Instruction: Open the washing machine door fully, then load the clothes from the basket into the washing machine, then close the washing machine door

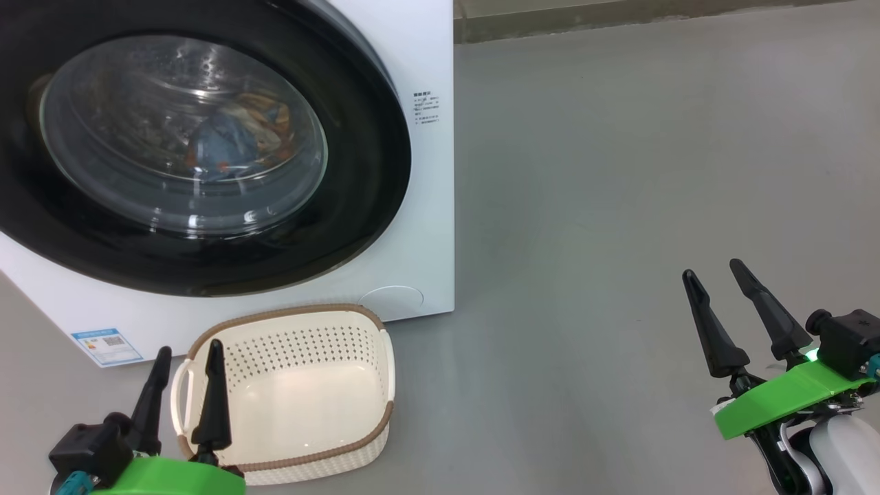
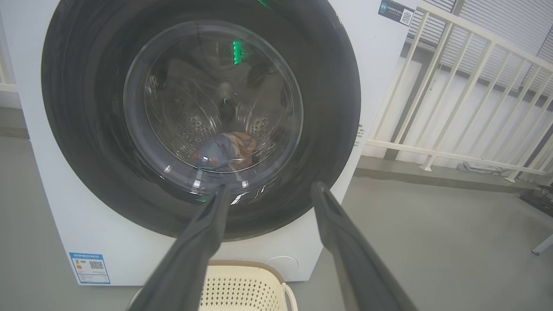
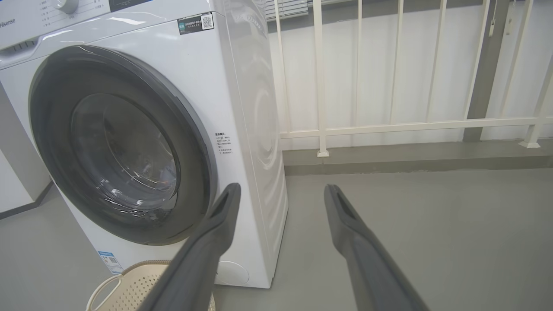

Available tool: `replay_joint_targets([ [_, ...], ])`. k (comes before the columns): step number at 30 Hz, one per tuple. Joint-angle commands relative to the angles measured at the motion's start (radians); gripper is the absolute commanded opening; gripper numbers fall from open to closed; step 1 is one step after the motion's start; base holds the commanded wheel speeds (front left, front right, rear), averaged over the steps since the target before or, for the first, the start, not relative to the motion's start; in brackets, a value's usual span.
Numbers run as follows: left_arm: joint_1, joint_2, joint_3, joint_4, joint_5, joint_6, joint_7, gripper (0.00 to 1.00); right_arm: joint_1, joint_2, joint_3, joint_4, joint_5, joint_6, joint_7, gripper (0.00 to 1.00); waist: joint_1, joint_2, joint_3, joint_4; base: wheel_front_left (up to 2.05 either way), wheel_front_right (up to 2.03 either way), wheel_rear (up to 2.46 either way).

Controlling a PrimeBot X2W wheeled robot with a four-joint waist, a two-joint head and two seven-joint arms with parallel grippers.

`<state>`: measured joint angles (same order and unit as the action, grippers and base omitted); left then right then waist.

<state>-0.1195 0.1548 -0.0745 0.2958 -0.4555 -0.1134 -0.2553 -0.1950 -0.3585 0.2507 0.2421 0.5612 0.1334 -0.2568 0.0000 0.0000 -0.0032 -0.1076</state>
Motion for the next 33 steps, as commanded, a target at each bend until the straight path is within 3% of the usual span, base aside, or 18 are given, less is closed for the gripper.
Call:
replay_joint_targets([
  [1,-0.021,0.025,0.028,-0.019,0.006,0.01,-0.006,1.0,-0.003,-0.016,0.008,-0.018,-0.006,-0.003,-0.005,1.0,0.0,0.0,0.001,0.003,0.0,0.0,0.0],
  [21,-0.015,0.033,0.02,-0.03,-0.01,0.023,-0.005,1.0,-0.007,-0.008,0.016,-0.011,-0.011,-0.003,-0.005,1.0,0.0,0.0,0.005,0.017,0.0,0.0,0.0],
  [22,0.002,0.007,-0.011,0.001,-0.004,0.019,0.0,0.0,0.0,0.007,0.004,0.011,-0.007,0.0,0.0,0.0,0.0001,0.0,0.005,0.017,0.0,0.0,0.0],
  [33,0.024,-0.019,-0.002,0.031,-0.073,0.017,0.025,0.0,0.032,0.053,-0.005,0.042,0.06,0.0,0.021,0.0,0.0022,0.0,0.002,0.022,0.0,0.0,0.0],
])
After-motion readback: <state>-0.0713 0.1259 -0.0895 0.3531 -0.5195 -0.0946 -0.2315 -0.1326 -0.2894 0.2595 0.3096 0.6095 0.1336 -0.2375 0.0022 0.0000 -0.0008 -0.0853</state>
